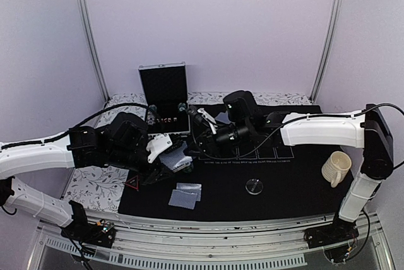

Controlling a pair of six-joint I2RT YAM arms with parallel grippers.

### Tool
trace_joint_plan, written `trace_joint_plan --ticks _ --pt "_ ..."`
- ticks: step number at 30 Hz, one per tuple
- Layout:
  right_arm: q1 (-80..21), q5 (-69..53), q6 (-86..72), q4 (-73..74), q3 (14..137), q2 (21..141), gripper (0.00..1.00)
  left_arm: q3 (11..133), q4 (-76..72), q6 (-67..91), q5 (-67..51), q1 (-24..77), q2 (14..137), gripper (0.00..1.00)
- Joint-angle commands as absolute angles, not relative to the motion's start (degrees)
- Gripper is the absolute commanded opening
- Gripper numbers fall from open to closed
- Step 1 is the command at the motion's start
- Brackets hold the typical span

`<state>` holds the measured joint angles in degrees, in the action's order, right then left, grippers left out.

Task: Distribute texas hold em gaming equipment
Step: Pick up the poker card from the face-down deck piles.

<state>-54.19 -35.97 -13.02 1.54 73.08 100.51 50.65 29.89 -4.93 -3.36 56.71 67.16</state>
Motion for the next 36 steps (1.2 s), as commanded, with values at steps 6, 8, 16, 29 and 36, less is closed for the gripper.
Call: trace_joint_plan --ticks 6,8,16,29,36 --pt "-51.9 -32.9 -12.1 5.0 71.4 95.0 0.02 51.3 29.3 -5.6 -3.4 56.7 67.2 0.38" --pt "-50.9 -32.4 -12.0 5.2 70.6 93.1 0.02 51.3 29.3 -5.6 -3.5 56.7 67.1 0.38" --pt "-48.3 -23.9 -9.6 10.9 69.7 84.5 0.02 51.3 29.4 -5.4 -2.9 56.7 67.2 0.38" --pt "-46.8 0.0 1.2 22.4 77.0 92.6 0.02 51.2 29.6 -4.2 -1.4 55.8 67.9 0.38" --pt "-46.8 13.8 10.2 18.5 83.0 104.7 0.02 51.3 29.6 -3.9 -0.4 55.1 67.9 0.38"
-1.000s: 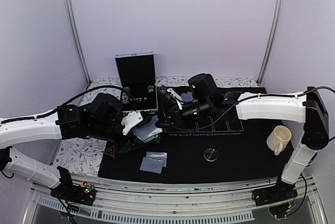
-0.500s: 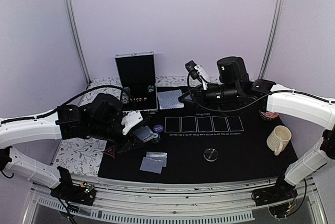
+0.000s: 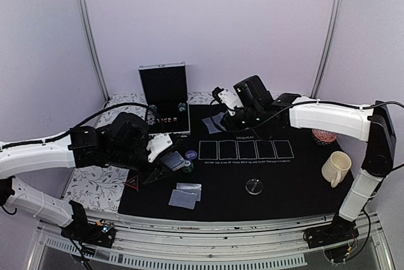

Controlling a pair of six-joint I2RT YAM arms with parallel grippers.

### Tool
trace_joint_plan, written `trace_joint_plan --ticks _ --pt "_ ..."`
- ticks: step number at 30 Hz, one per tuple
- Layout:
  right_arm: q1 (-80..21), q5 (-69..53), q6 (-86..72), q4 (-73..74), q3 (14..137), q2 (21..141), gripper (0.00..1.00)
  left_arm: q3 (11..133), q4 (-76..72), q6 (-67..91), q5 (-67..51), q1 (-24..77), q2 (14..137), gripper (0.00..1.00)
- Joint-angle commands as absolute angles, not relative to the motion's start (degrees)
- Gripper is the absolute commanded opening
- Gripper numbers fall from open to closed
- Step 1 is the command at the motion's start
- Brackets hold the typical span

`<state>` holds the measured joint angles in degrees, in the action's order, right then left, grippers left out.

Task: Distribute texas hold em gaming equipment
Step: Pick up the poker card from the face-down deck piles, then flop the poker card in the community card area.

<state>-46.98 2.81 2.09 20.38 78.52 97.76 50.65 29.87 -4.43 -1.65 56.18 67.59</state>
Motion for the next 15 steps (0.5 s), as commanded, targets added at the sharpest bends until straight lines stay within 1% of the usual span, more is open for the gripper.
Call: trace_joint_plan --ticks 1,4,11,13,15 --pt "-46.8 15.6 11.8 18.2 84.6 107.0 0.02 51.3 29.6 -3.7 0.1 54.8 67.9 0.38" --pt "-47.3 19.8 16.6 17.0 88.8 113.2 0.02 51.1 29.6 -3.0 2.1 54.1 67.9 0.38" --pt "-51.1 30.3 27.0 14.8 90.1 121.8 0.02 51.0 29.5 -2.7 2.2 52.5 67.7 0.37" --pt "-52.4 31.9 29.0 15.6 89.7 123.7 0.02 51.1 29.5 -2.7 1.9 52.2 67.6 0.38" --pt "-53.6 31.1 30.1 17.0 89.3 124.7 0.02 51.1 29.5 -2.7 1.6 52.0 67.5 0.38"
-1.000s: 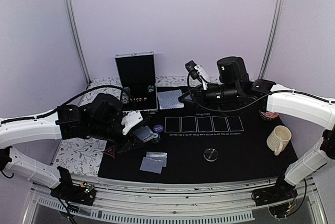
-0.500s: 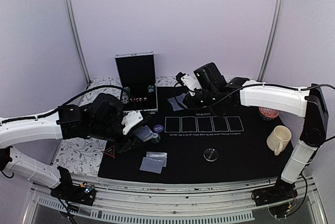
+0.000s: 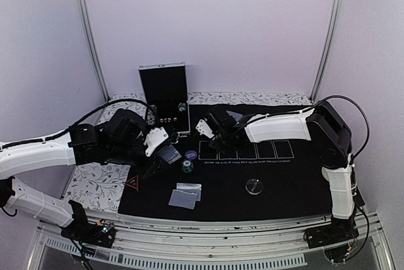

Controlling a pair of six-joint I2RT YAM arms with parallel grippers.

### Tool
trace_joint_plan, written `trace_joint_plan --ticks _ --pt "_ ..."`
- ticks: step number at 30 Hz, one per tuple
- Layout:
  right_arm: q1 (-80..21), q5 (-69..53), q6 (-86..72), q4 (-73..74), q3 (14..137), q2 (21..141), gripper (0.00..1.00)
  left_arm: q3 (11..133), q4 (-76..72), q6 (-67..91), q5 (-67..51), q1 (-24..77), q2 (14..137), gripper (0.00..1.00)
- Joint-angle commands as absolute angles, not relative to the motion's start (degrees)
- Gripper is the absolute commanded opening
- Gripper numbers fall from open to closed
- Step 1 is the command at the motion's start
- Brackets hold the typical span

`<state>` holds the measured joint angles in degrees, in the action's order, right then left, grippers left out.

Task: Distribute texas hold em gaming equipment
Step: Flop the poker card in the community card area.

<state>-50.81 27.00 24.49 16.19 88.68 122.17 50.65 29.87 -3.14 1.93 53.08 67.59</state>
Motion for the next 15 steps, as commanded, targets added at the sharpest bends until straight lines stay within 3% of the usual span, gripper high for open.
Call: trace_joint_plan --ticks 1,7,15 --pt "-54.0 29.6 30.3 17.5 89.2 124.9 0.02 51.1 29.4 -2.7 1.5 52.0 67.5 0.38" --pt "-54.5 18.9 28.5 22.5 90.2 125.5 0.02 51.1 29.5 -2.8 1.2 51.9 67.4 0.38" --pt "-53.3 16.6 24.2 28.1 94.3 129.5 0.02 51.1 29.4 -2.8 0.8 51.8 67.2 0.38"
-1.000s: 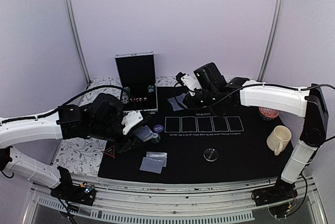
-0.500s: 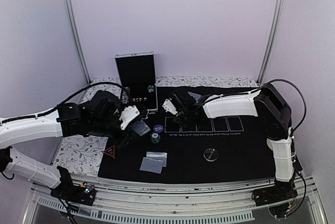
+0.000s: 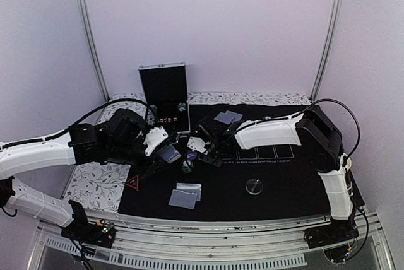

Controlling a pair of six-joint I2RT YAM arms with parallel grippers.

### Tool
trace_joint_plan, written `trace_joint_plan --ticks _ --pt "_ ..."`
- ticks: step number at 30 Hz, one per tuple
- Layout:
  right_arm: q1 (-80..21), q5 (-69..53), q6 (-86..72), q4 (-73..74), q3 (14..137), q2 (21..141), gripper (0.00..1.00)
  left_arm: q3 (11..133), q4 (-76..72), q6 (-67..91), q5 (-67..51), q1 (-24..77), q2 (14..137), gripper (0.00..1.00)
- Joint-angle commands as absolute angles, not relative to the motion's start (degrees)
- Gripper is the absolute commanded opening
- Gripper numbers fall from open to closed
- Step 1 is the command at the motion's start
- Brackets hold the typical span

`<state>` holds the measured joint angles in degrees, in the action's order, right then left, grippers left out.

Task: Distribute texas hold em gaming equipment
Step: Flop the poker card in the community card area.

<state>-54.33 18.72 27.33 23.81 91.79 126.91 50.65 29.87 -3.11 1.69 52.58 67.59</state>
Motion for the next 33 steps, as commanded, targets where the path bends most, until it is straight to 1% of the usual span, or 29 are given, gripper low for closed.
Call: trace_joint_plan --ticks 1,15,17,21,22,29,33 --pt "-53.2 16.5 23.8 28.3 94.5 129.7 0.02 51.0 29.4 -2.8 0.7 51.8 67.2 0.38" --pt "-53.2 11.6 22.0 30.9 97.9 131.5 0.03 51.0 29.4 -2.8 0.5 51.8 67.2 0.38" --pt "-53.1 11.2 21.5 31.3 97.8 131.3 0.06 51.1 29.4 -2.9 0.5 51.7 67.2 0.38" --pt "-53.1 9.5 20.9 32.5 97.7 130.5 0.22 51.0 29.4 -2.9 0.6 51.7 67.1 0.38" --pt "-53.2 8.5 20.7 32.7 97.6 129.9 0.24 51.0 29.4 -2.9 0.5 51.7 67.1 0.38" --pt "-53.2 5.0 20.9 31.5 94.3 124.6 0.38 51.0 29.4 -2.9 0.5 51.8 67.1 0.38" --pt "-52.3 -0.2 20.2 26.9 90.1 117.4 0.45 51.0 29.4 -2.9 0.5 51.7 67.1 0.38"
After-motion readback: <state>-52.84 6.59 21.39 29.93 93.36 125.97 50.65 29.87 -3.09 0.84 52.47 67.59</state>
